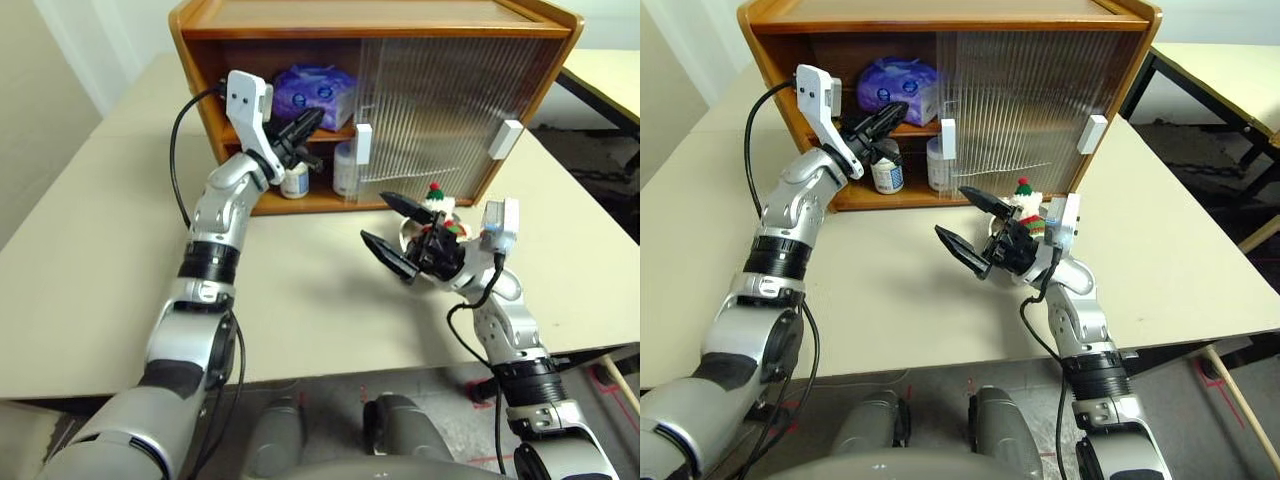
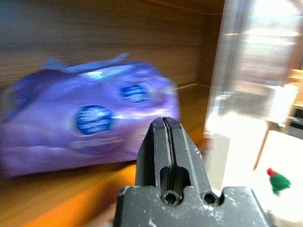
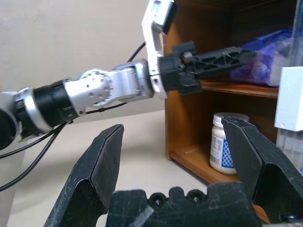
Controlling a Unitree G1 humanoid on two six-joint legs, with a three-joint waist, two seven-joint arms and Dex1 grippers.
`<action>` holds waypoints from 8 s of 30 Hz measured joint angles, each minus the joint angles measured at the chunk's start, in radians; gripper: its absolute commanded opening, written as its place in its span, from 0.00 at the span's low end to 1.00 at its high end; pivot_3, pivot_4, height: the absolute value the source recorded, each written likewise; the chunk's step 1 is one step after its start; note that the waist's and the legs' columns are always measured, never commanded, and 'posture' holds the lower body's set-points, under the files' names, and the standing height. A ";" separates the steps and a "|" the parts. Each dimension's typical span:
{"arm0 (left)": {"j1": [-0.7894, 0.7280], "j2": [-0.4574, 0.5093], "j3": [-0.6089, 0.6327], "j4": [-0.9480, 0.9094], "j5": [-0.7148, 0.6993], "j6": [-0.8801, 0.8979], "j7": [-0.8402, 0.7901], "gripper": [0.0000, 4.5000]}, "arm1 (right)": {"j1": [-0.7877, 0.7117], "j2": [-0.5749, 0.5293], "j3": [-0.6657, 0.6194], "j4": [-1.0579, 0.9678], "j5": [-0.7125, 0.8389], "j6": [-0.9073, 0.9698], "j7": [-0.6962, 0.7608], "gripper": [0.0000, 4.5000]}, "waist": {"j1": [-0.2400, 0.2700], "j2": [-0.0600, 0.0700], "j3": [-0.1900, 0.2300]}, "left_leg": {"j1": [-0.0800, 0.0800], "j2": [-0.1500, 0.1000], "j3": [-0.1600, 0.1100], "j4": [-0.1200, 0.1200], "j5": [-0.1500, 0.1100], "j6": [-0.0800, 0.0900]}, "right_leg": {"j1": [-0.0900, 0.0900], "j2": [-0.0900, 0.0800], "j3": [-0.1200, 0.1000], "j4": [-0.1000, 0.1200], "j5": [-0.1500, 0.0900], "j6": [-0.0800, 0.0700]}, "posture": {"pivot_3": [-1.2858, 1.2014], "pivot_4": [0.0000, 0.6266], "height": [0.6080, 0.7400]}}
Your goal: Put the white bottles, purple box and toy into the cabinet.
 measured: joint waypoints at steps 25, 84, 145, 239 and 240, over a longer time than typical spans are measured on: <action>-0.045 -0.151 -0.183 0.059 0.147 0.087 0.063 0.01 | 0.009 0.005 -0.001 0.001 -0.003 -0.001 -0.026 1.00 | -0.018 0.001 -0.001 | 0.001 -0.001 0.000 0.001 0.002 0.003 | 0.002 0.000 0.001 -0.001 0.000 0.004 | 0.53 0.00 1.00; 0.349 0.080 0.133 -0.454 0.184 0.178 0.425 0.01 | -0.065 0.009 -0.014 0.128 0.005 -0.016 0.075 1.00 | 0.000 0.001 0.000 | 0.017 0.003 0.002 -0.015 -0.001 -0.003 | 0.002 0.015 0.019 0.002 0.001 -0.005 | 0.59 0.00 1.00; 0.779 0.227 0.091 -0.537 -0.232 -0.164 -0.436 1.00 | -0.422 -0.280 -0.346 0.714 -0.170 -0.013 -0.444 0.01 | 0.016 0.001 0.000 | 0.015 0.004 0.009 -0.017 -0.001 -0.001 | 0.002 0.013 0.025 -0.006 -0.002 -0.004 | 0.61 0.00 1.00; 0.773 0.201 0.058 -0.480 -0.235 -0.203 -0.486 1.00 | -0.198 -0.433 -0.138 -0.199 0.122 1.388 -0.384 0.21 | 0.040 -0.003 -0.003 | 0.000 0.005 0.010 -0.016 -0.001 -0.001 | -0.014 0.015 0.024 -0.007 -0.002 -0.002 | 0.59 0.00 1.00; 0.773 0.201 0.058 -0.480 -0.235 -0.203 -0.486 1.00 | -0.208 -0.438 -0.140 -0.190 0.126 1.393 -0.376 0.14 | 0.040 -0.003 -0.003 | 0.000 0.005 0.010 -0.016 -0.001 -0.001 | -0.014 0.015 0.024 -0.007 -0.002 -0.002 | 0.59 0.00 1.00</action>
